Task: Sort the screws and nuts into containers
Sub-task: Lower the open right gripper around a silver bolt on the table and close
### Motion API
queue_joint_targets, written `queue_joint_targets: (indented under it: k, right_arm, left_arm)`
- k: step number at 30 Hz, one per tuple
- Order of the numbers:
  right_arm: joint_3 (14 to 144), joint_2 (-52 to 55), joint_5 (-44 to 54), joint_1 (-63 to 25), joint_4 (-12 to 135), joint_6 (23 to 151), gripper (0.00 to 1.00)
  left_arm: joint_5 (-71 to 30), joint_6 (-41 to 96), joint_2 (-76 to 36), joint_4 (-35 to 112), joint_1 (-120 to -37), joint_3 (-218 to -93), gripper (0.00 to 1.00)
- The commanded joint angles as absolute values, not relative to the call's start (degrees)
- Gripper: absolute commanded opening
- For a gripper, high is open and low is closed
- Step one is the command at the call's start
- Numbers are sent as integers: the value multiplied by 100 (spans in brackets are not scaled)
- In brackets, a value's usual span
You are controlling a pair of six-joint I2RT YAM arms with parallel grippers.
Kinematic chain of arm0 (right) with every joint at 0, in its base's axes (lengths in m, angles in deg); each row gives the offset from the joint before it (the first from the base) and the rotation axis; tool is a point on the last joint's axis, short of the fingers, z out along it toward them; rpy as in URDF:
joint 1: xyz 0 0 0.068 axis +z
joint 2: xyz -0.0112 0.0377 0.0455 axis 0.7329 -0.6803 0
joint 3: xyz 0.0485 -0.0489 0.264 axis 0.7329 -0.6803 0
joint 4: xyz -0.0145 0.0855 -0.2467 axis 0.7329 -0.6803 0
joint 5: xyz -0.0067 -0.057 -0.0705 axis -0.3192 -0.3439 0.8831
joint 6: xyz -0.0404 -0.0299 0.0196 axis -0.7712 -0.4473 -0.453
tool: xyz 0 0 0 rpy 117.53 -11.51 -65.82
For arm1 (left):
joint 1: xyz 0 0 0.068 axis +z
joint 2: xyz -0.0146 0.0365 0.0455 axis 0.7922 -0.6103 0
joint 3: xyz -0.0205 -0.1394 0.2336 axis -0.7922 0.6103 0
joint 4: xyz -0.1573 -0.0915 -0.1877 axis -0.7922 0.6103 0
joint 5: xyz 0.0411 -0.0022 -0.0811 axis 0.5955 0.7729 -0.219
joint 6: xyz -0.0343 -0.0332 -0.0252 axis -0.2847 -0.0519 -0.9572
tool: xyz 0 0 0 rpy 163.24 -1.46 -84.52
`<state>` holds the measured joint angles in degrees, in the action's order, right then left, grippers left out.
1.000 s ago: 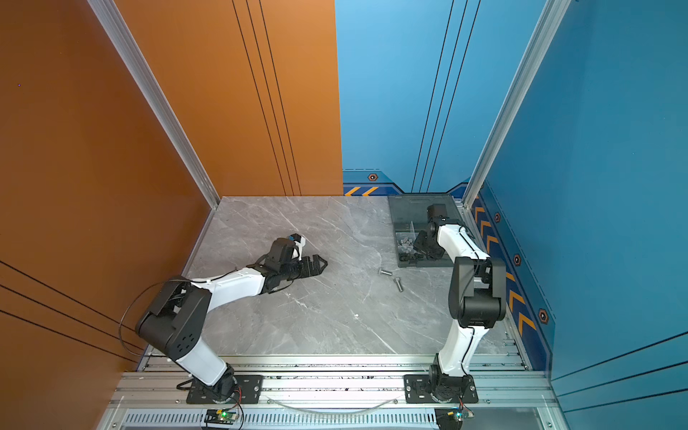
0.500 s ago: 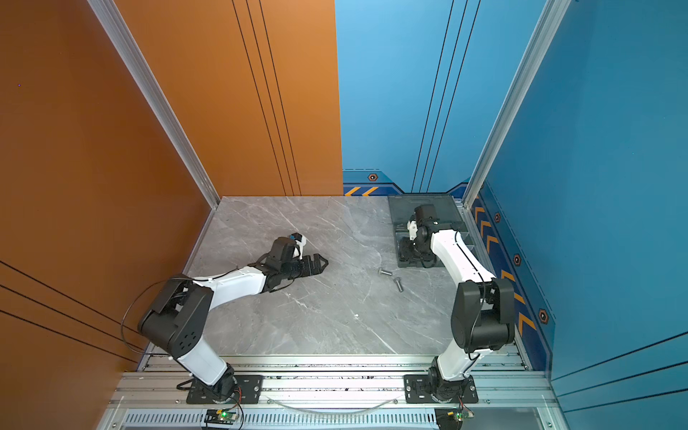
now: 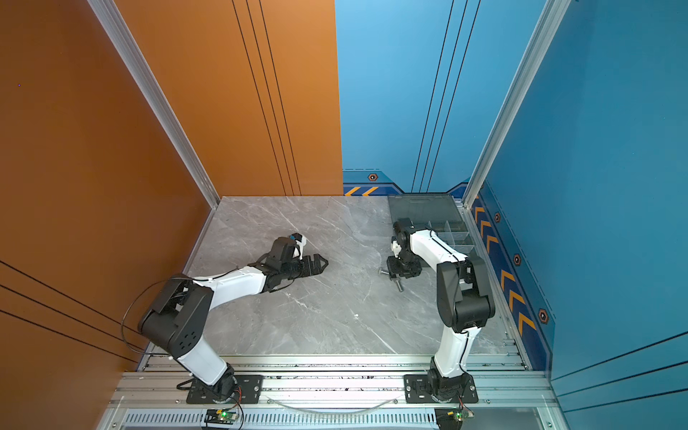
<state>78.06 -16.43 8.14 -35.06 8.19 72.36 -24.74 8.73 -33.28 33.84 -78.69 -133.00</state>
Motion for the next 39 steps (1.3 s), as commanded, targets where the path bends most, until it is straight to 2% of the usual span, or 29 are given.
queue_joint_targets:
  k: [1,27,34,39]
  right_arm:
    - [7994,-1778,1009,-3439,566,7112,60]
    - [8172,-2344,1157,-3413,637,7024,58]
    - [8142,-2439,1113,-3420,645,7032,50]
    - [8131,-2500,1057,-3419,636,7059,39]
  left_arm:
    - [-2489,896,-3356,3534,-7894,-13440,98]
    - [-2454,879,-3383,3538,-7906,-13452,98]
    - [-2454,876,-3365,3544,-7911,-13429,98]
    - [-2445,886,-3356,3543,-7925,-13415,98]
